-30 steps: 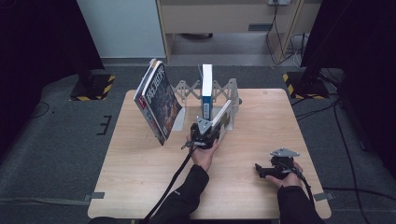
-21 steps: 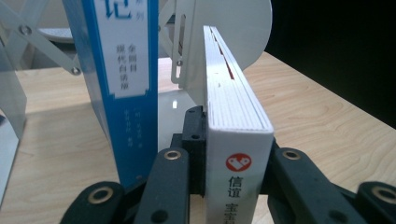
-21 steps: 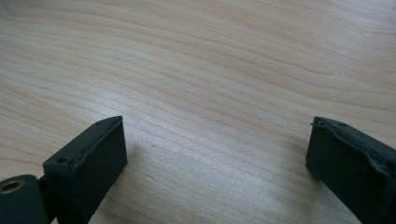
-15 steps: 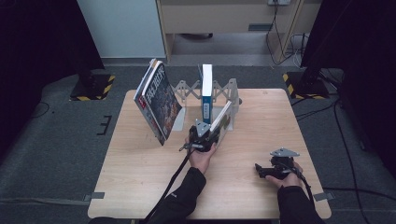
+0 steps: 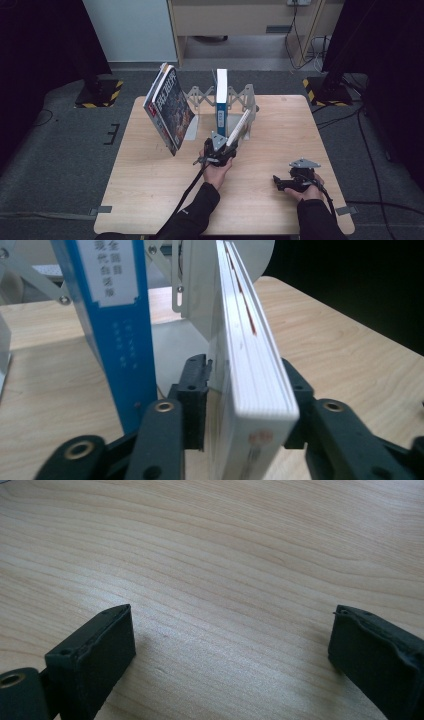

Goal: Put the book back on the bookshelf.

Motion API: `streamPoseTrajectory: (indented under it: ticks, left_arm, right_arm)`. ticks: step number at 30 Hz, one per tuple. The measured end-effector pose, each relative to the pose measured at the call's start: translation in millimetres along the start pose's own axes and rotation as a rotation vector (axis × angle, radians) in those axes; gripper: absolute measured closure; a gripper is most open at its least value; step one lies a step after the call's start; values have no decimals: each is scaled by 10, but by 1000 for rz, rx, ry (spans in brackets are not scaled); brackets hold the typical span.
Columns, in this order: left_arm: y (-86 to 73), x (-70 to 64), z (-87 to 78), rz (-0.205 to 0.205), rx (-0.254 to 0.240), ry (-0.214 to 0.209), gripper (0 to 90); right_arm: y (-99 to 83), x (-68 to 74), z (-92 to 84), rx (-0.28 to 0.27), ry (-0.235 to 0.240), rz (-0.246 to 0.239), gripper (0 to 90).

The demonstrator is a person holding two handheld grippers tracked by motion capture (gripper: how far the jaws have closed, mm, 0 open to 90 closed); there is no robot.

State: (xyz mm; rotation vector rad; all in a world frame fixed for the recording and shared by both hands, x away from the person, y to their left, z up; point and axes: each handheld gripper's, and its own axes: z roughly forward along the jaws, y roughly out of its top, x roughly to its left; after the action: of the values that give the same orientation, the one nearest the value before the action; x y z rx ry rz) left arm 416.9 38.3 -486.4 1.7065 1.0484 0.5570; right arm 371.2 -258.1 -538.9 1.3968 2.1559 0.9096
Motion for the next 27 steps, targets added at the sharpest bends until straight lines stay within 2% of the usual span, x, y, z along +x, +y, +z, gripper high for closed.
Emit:
streamPoseTrajectory:
  ticks: [5,10,12,15,19,24,27]
  left_arm:
    - [-107,32,-199,-19,-18,-28,635]
    - [-133,35,-243,-44,-21,-47,699]
    - [-123,19,-232,-31,-23,-31,712]
    - [-107,8,-188,-55,-33,-33,721]
    - [-43,-38,-100,-40,-32,-28,720]
    - [24,-66,58,-33,-15,-39,702]
    - [14,-41,95,-41,-24,-69,688]
  right_arm:
    - [0,0,0,0,0,0,50]
    - [0,1,1,0,-1,0,49]
    - [1,1,1,0,-1,0,49]
    - [1,1,1,0,-1,0,49]
    - [1,1,1,0,-1,0,48]
    - [2,1,2,1,-1,-1,47]
    - [2,1,2,0,-1,-1,47]
